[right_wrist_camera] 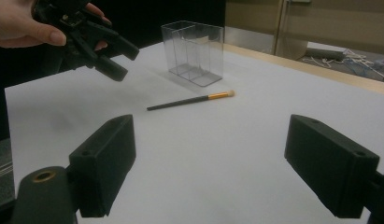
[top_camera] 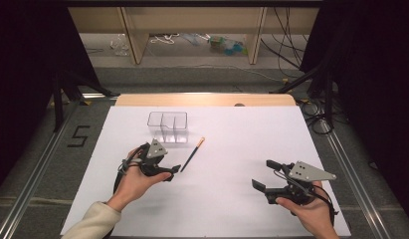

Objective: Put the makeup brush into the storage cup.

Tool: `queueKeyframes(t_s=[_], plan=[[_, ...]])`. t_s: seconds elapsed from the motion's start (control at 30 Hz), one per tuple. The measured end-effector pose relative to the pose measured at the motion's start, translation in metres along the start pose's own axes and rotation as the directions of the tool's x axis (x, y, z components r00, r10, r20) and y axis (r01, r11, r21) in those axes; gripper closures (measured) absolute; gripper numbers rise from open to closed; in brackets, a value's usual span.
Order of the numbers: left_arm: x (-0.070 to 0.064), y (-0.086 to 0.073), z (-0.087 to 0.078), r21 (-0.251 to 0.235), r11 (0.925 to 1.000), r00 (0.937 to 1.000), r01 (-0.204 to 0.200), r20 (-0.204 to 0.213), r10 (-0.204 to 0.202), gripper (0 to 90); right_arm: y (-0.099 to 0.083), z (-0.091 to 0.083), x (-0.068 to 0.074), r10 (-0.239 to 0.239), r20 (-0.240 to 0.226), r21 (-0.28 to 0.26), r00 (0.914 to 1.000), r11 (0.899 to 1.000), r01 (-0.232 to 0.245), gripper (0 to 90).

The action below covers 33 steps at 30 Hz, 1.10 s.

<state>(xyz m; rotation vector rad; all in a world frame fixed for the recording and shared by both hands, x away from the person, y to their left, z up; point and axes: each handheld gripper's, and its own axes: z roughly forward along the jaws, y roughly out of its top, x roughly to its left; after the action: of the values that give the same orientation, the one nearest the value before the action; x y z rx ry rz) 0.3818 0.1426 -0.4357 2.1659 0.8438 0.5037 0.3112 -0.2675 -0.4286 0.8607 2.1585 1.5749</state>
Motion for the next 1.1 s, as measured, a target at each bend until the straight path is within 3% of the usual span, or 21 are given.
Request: queueKeyframes(t_s=[0.1,0.47,0.5,0.57,0.7,0.73,0.77,0.8,0.83,1.03,1.1], plan=[[0.002,0.004,0.002,0.057,0.9977,0.9993,-0.036,0.004,0.036,26.1,-0.001,0.002,0.000,0.012,-0.012,-0.016,0.9999,1.000,-0.012,17.6],[0.000,0.017,0.021,0.085,0.9963,0.9999,-0.013,0.006,0.012,26.9,-0.001,0.002,0.000,0.010,-0.012,-0.020,0.9999,1.000,-0.010,17.8],[0.000,0.018,0.022,0.088,0.9961,0.9999,-0.012,0.004,0.012,27.0,0.000,0.000,0.000,0.001,0.000,0.001,1.0000,1.000,-0.001,17.9],[-0.001,0.020,0.026,0.097,0.9952,1.0000,-0.007,0.003,0.007,27.1,-0.001,0.002,0.000,0.009,-0.012,-0.020,0.9999,1.000,-0.010,18.1],[0.000,0.024,0.033,0.118,0.9929,0.9999,-0.012,0.003,0.012,27.3,0.000,-0.002,0.000,0.001,0.008,0.016,1.0000,1.000,-0.001,18.3],[-0.002,0.025,0.035,0.107,0.9942,1.0000,0.002,0.003,-0.002,27.3,0.000,-0.002,-0.001,0.000,0.008,0.014,1.0000,1.000,0.000,18.3],[0.000,0.026,0.036,0.125,0.9917,0.9995,-0.031,0.004,0.031,27.4,0.000,-0.001,-0.002,-0.012,0.013,0.005,0.9998,1.000,0.012,18.3],[-0.002,0.026,0.038,0.113,0.9936,1.0000,-0.003,0.006,0.003,27.5,0.000,-0.001,-0.002,-0.013,0.013,0.005,0.9998,1.000,0.013,18.3],[-0.002,0.027,0.040,0.119,0.9929,1.0000,-0.002,0.004,0.001,27.6,0.000,-0.001,-0.001,-0.012,0.012,0.006,0.9999,1.000,0.012,18.3],[-0.002,0.031,0.047,0.134,0.9909,0.9999,-0.008,0.011,0.007,27.7,0.000,-0.001,-0.001,-0.011,0.011,0.007,0.9999,1.000,0.011,18.3],[-0.001,0.033,0.049,0.150,0.9883,0.9996,-0.028,0.015,0.026,27.8,0.000,-0.001,-0.001,-0.012,0.012,0.006,0.9999,1.000,0.012,18.3]])
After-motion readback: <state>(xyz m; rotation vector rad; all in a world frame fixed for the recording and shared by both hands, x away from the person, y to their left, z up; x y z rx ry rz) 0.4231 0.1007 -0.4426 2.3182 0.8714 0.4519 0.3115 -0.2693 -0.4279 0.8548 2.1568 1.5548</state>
